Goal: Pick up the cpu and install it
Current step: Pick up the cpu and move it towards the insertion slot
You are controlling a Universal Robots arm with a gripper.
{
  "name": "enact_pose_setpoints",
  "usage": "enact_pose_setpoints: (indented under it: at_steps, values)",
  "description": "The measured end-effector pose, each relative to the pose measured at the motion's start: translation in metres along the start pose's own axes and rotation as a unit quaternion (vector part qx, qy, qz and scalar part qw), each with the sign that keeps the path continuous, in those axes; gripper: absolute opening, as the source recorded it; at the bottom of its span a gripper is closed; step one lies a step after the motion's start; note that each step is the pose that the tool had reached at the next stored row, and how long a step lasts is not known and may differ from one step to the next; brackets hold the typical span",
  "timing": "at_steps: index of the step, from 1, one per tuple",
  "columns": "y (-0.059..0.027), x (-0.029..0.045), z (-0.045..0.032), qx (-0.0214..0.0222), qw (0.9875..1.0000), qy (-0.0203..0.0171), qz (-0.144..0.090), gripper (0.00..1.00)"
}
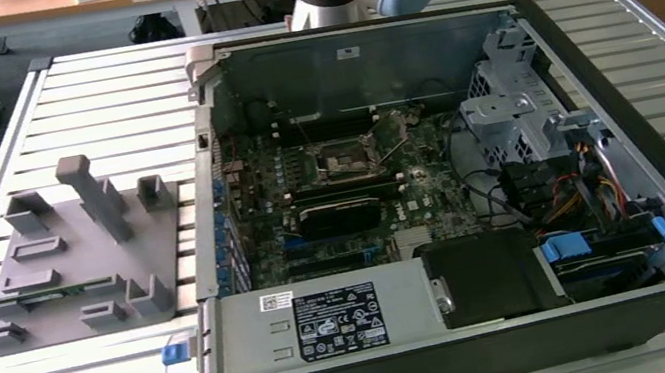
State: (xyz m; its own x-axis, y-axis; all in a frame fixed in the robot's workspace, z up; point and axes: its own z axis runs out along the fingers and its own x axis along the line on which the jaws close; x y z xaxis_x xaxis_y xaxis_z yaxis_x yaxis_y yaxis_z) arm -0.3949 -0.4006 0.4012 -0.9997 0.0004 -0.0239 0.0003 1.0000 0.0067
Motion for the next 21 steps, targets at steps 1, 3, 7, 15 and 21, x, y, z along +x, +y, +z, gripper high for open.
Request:
enact_pose_setpoints:
  at_steps: [1,3,7,15,21]
  values:
    - [0.0,-0.0031,0.0001,0.0,1.0,0.0,0.0,0.54]
    - [0.0,-0.0087,0.0003,0.0,1.0,0.0001,0.0,0.54]
    - [0.0,-0.0204,0.0007,0.0,1.0,0.0003,0.0,0.54]
    - [0.0,-0.0343,0.0013,0.0,1.0,0.0006,0.0,0.54]
    - [0.0,-0.0454,0.0016,-0.0003,1.0,0.0006,0.0,0.54]
